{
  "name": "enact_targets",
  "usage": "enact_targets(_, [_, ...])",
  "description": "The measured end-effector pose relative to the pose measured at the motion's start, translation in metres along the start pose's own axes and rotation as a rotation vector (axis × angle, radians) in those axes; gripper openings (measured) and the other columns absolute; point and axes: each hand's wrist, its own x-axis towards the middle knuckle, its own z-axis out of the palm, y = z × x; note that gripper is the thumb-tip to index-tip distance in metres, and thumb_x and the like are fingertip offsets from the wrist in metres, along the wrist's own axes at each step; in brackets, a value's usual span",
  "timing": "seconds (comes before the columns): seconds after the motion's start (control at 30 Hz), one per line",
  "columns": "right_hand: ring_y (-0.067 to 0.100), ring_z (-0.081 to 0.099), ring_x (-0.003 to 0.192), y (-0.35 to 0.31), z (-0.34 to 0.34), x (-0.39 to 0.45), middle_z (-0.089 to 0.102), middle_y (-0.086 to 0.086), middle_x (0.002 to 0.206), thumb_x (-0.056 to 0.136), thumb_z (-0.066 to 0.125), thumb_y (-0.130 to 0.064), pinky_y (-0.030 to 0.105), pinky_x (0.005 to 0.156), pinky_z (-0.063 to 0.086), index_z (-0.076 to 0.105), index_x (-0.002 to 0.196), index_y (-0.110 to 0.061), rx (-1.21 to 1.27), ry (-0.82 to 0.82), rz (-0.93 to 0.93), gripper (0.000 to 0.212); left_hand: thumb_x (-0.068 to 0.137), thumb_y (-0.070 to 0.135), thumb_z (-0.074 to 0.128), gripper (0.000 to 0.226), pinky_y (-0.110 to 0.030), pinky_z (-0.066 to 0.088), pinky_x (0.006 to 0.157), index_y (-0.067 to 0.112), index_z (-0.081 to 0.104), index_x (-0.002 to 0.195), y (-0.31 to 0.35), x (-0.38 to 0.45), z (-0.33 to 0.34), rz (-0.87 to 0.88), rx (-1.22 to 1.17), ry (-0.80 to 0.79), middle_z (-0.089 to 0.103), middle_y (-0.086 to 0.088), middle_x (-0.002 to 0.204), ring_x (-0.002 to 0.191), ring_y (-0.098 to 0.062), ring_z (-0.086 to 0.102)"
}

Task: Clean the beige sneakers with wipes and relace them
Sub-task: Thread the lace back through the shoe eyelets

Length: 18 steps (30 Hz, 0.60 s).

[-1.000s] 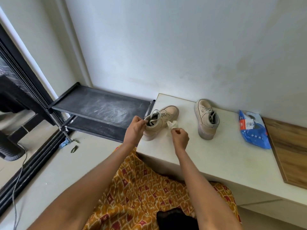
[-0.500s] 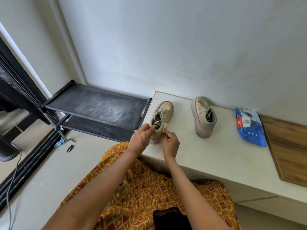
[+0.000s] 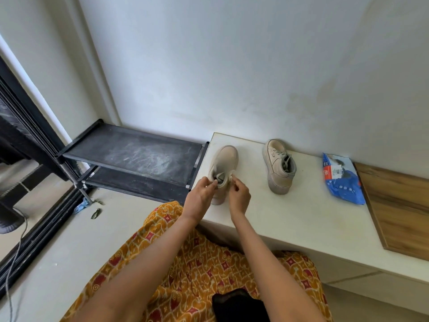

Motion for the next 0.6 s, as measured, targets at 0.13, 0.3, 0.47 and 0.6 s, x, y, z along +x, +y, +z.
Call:
enact_targets(0.13, [0.016, 0.063, 0.1, 0.008, 0.003, -0.033, 0.069, 0.003, 0.111, 0.095, 0.053, -0.015, 0.015, 0.079, 0.043, 0.065, 0.121, -0.014, 0.034, 0.026, -0.008, 0.028, 0.072, 0.0, 0.078, 0.042, -0.019, 0.043, 0.042, 0.009, 0.061, 0.109, 0.0, -0.002, 0.006, -0.069, 0.009, 0.007, 0.054, -0.008, 0.08, 0.054, -0.015, 0.051])
enact_targets(0.3, [0.015, 0.064, 0.089, 0.024, -0.003, -0.06, 0.071, 0.004, 0.097, 0.092, 0.057, -0.012, 0.007, 0.069, 0.042, 0.071, 0.109, -0.014, -0.029, -0.127, -0.115, 0.022, 0.085, 0.007, 0.066, 0.021, -0.034, 0.051, 0.045, 0.003, 0.065, 0.106, 0.001, -0.001, 0.008, -0.145, -0.056, 0.009, 0.053, -0.008, 0.083, 0.06, -0.018, 0.053])
enact_targets(0.47, [0.013, 0.061, 0.093, 0.025, -0.037, -0.049, 0.068, 0.0, 0.102, 0.092, 0.055, -0.011, 0.02, 0.077, 0.045, 0.068, 0.099, -0.017, 0.04, 0.081, 0.01, 0.016, 0.085, -0.001, 0.061, 0.024, -0.03, 0.049, 0.054, 0.004, 0.06, 0.109, 0.013, -0.014, 0.017, -0.121, -0.034, 0.099, 0.055, -0.013, 0.09, 0.073, -0.023, 0.053])
enact_targets(0.6, [0.015, 0.059, 0.081, 0.035, -0.083, -0.029, 0.066, -0.002, 0.092, 0.089, 0.062, -0.025, 0.025, 0.067, 0.042, 0.06, 0.1, -0.013, -0.057, 0.177, -0.02, 0.016, 0.09, 0.01, 0.048, 0.021, -0.026, 0.048, 0.07, 0.01, 0.058, 0.109, 0.06, -0.021, 0.034, -0.068, -0.221, 0.021, 0.056, -0.006, 0.095, 0.082, -0.016, 0.053])
